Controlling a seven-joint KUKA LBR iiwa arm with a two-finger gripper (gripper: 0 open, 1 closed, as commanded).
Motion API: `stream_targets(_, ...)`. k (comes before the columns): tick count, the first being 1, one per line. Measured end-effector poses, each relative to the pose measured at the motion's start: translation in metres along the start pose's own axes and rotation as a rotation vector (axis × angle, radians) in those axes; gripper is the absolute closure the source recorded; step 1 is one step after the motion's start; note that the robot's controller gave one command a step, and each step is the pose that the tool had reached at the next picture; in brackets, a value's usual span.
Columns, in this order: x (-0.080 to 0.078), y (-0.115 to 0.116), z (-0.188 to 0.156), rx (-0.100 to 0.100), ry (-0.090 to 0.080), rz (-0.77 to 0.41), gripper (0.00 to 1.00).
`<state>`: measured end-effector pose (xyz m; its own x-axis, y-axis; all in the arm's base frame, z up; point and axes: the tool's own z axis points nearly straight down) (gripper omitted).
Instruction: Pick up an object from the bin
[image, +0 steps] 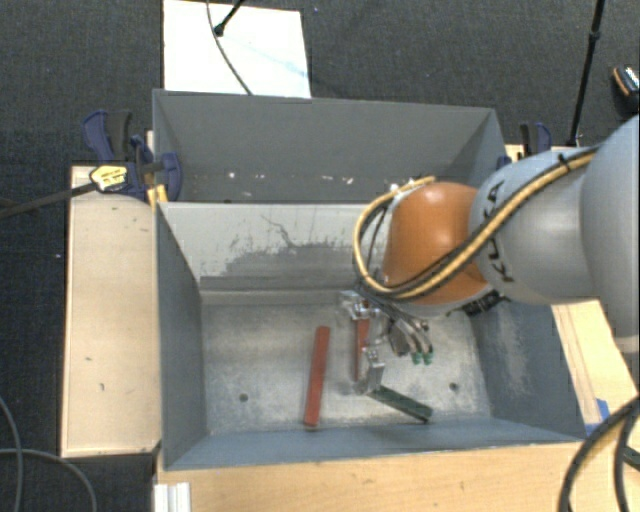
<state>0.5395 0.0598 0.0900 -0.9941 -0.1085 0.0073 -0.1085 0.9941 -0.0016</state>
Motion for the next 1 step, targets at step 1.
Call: stream_targets(1,-0.0108,-0.0898,0.0178,0.003,-0.011,-0.002,0.00)
